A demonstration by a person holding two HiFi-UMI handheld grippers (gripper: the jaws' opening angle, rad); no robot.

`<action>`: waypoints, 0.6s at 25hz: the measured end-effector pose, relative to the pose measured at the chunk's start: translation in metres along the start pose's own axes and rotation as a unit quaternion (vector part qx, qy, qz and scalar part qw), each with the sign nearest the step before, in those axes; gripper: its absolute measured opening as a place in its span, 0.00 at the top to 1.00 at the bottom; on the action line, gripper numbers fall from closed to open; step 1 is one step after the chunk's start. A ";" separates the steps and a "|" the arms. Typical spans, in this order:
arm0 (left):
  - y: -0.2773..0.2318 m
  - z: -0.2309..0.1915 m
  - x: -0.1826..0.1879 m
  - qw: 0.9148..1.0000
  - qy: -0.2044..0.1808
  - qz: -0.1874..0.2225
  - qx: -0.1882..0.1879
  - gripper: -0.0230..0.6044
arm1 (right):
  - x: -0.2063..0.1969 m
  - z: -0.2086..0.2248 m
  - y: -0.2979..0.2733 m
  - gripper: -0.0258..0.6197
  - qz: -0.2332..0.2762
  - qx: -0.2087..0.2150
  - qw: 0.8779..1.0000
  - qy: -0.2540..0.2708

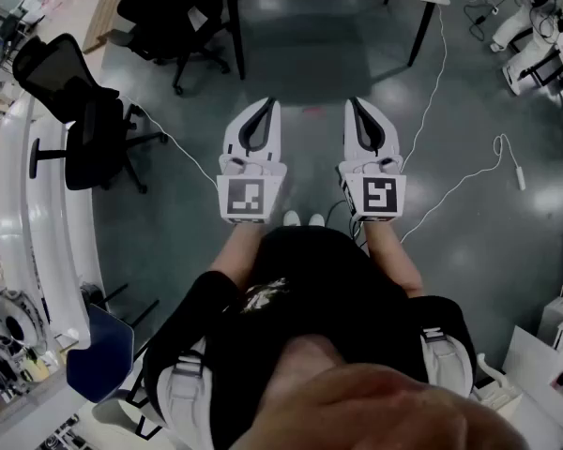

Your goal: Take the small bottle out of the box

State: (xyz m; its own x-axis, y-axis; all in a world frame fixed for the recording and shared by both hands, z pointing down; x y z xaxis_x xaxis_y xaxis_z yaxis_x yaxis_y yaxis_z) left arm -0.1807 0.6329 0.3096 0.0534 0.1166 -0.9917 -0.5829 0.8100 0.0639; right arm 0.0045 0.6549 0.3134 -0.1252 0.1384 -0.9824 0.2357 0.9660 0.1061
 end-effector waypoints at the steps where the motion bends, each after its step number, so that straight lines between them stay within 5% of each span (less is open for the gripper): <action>1: 0.001 -0.001 -0.001 1.000 -0.014 0.003 -0.006 0.94 | 0.000 -0.002 0.001 0.97 0.001 0.000 1.000 0.002; 15: 0.021 -0.004 -0.002 1.000 -0.013 0.002 -0.011 0.95 | 0.003 -0.030 0.008 0.97 0.003 0.011 1.000 0.017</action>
State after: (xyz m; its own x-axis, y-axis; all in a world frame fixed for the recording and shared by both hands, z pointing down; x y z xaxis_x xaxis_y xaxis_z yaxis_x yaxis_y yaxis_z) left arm -0.1962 0.6469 0.3128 0.0729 0.1347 -0.9882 -0.6014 0.7964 0.0642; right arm -0.0224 0.6695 0.3161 -0.1561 0.1516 -0.9760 0.2580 0.9601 0.1079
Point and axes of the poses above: the fingertips, and each gripper's own axes: y backward along the fingers, z to its right, x out of its top, the point moved 8 cm from there along y, backward along the fingers, and after that the axes turned 2 degrees about -x, right-handed, at the moved point
